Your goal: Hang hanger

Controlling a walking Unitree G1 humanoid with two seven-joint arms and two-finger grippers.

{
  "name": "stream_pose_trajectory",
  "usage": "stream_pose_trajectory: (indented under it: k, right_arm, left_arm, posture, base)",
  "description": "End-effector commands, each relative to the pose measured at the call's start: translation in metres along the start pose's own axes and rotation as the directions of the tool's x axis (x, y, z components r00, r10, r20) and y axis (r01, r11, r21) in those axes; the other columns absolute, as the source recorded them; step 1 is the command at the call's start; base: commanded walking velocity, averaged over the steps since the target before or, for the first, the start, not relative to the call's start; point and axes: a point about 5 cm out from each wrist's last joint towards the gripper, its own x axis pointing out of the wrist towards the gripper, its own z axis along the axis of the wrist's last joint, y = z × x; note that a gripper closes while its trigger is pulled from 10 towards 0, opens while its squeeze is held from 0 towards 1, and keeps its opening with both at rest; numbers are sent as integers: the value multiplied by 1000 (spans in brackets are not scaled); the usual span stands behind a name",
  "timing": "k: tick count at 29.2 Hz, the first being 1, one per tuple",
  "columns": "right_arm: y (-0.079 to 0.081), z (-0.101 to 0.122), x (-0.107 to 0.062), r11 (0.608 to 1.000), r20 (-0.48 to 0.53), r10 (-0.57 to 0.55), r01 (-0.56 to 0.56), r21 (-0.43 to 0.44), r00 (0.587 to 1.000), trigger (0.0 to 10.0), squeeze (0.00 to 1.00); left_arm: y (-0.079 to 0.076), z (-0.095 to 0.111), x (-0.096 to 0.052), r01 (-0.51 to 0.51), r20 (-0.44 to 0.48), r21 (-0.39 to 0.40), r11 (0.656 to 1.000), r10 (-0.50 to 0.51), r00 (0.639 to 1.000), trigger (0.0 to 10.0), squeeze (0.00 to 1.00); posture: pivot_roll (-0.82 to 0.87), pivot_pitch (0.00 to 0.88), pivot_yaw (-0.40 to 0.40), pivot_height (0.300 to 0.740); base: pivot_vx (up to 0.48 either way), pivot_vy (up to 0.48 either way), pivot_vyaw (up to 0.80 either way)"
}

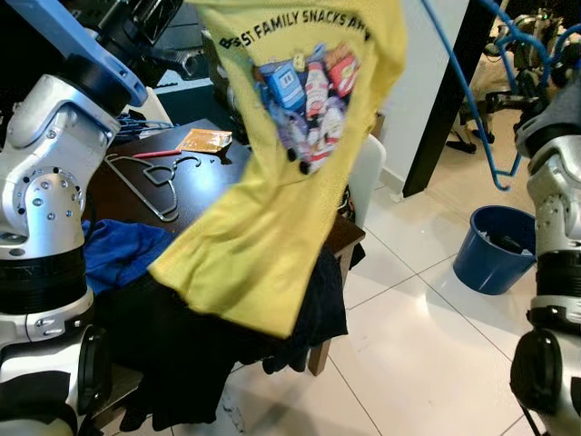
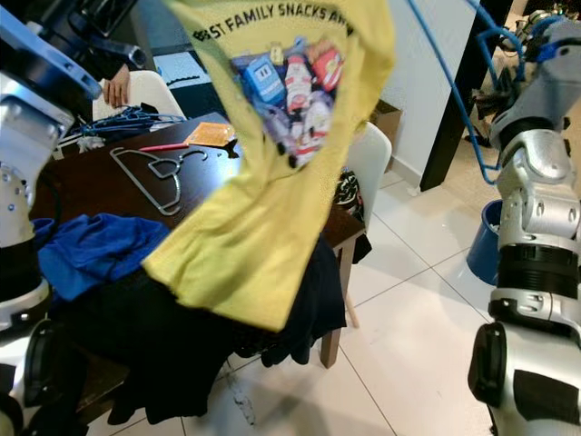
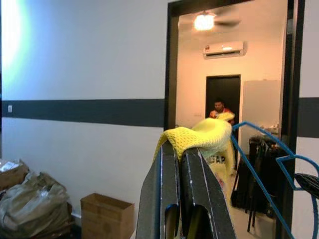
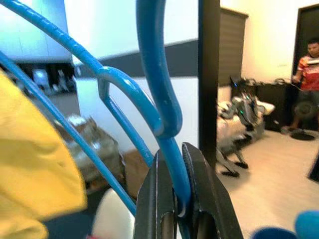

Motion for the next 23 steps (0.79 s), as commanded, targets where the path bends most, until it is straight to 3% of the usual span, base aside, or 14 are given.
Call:
stream_pose_trajectory:
  k: [1, 5, 7, 8, 10, 13, 16, 18, 19, 20, 21, 23]
  right_arm:
    - [-16, 11, 3, 990, 52, -118, 114, 81, 992, 10000, 0]
    - [3, 29, 9, 986, 155, -54, 27, 167, 986, 10000, 0]
    - [17, 37, 10, 981, 196, -8, -30, 191, 981, 10000, 0]
    - [25, 37, 10, 980, 204, 26, -66, 187, 979, 10000, 0]
    - [30, 37, 9, 979, 210, 50, -89, 184, 976, 10000, 0]
    - [50, 22, 6, 979, 153, 151, -169, 114, 977, 10000, 0]
    - [54, 18, 5, 978, 141, 166, -181, 101, 976, 10000, 0]
    - [65, -2, -2, 974, 65, 216, -220, 61, 974, 10000, 0]
    - [65, -2, -2, 974, 65, 216, -220, 61, 974, 10000, 0]
    - [70, -10, -5, 971, 37, 230, -232, 57, 973, 10000, 0]
    - [70, -10, -5, 971, 37, 230, -232, 57, 973, 10000, 0]
    - [73, -20, -10, 970, 2, 234, -234, 69, 972, 10000, 0]
  left_arm:
    - [9, 13, -2, -40, 61, 30, 999, 38, 997, 10000, 0]
    - [4, 6, 1, -42, 64, -15, 999, 43, 997, 10000, 0]
    - [2, -5, 2, -83, 58, -54, 995, 86, 995, 10000, 0]
    - [-2, -18, 1, -122, 37, -110, 986, 127, 991, 10000, 0]
    - [-4, -27, 0, -149, 19, -148, 978, 154, 988, 10000, 0]
    - [-29, -80, -10, -218, -150, -265, 939, 184, 972, 10000, 0]
    - [-34, -89, -12, -226, -179, -276, 934, 181, 967, 10000, 0]
    - [-60, -137, -31, -281, -362, -370, 886, 141, 922, 10000, 0]
    - [-60, -137, -31, -281, -362, -370, 886, 141, 922, 10000, 0]
    - [-71, -156, -40, -319, -441, -401, 859, 124, 889, 10000, 0]
    - [-71, -156, -40, -319, -441, -401, 859, 124, 889, 10000, 0]
    - [-91, -181, -55, -356, -546, -440, 825, 69, 835, 10000, 0]
  posture:
    - [19, 0, 15, 740]
    - [17, 0, 18, 740]
    - [17, 0, 18, 740]
    - [15, 0, 20, 740]
    - [15, 0, 20, 740]
    - [16, 0, 19, 740]
    - [16, 0, 19, 740]
    - [13, 0, 18, 740]
    - [13, 0, 18, 740]
    - [11, 0, 19, 740]
    - [11, 0, 19, 740]
    - [9, 0, 23, 740]
  base:
    - [0, 0, 0]
    - [0, 0, 0]
    - [0, 0, 0]
    - [0, 0, 0]
    - [0, 0, 0]
    - [0, 0, 0]
    - [0, 0, 0]
    - [0, 0, 0]
    - [0, 0, 0]
    - [0, 0, 0]
    - [0, 0, 0]
    - [0, 0, 0]
